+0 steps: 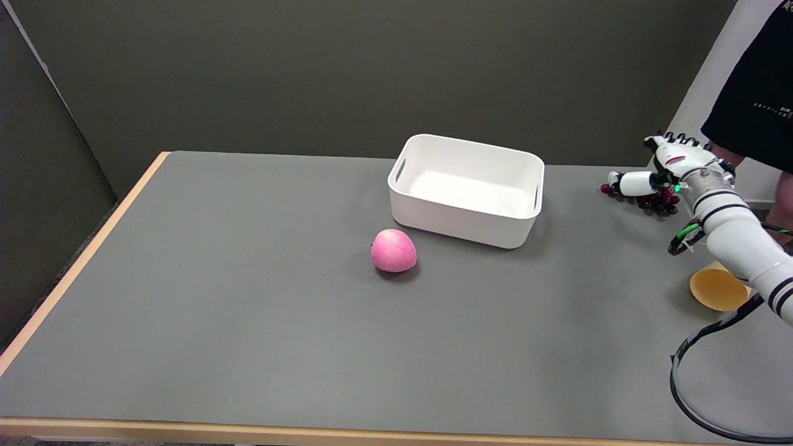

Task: Pick up grapes.

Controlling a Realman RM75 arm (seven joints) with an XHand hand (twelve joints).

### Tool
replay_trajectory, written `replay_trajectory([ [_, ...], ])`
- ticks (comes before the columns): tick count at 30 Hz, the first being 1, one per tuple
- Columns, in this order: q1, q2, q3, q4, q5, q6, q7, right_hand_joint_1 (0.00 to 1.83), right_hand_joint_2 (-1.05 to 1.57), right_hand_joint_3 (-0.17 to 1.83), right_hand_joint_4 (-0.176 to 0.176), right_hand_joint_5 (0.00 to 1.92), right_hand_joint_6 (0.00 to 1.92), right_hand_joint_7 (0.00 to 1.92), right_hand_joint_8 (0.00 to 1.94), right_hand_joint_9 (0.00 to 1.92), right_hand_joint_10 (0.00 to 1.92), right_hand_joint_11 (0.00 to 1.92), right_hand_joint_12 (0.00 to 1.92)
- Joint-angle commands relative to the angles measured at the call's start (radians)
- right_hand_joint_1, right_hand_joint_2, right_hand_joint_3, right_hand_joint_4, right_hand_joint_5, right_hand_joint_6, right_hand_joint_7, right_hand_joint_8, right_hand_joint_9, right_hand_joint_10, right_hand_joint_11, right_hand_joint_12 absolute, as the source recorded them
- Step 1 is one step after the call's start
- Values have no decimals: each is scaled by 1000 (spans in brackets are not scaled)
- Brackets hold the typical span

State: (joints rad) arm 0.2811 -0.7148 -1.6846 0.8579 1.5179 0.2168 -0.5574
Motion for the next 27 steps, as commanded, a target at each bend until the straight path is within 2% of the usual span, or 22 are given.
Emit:
replay_trajectory([
  [1, 89, -6, -88, -121, 37, -66, -50, 345, 539, 936, -61, 70, 350, 97, 302, 20, 541, -1, 1034],
  [16, 114, -7, -93, -170, 37, -73, -50, 367, 555, 945, -61, 75, 349, 98, 292, 16, 543, -1, 1033],
  [27, 242, -52, -175, -353, 44, -73, -44, 435, 580, 958, -54, 77, 348, 107, 292, 22, 582, -1, 1046],
])
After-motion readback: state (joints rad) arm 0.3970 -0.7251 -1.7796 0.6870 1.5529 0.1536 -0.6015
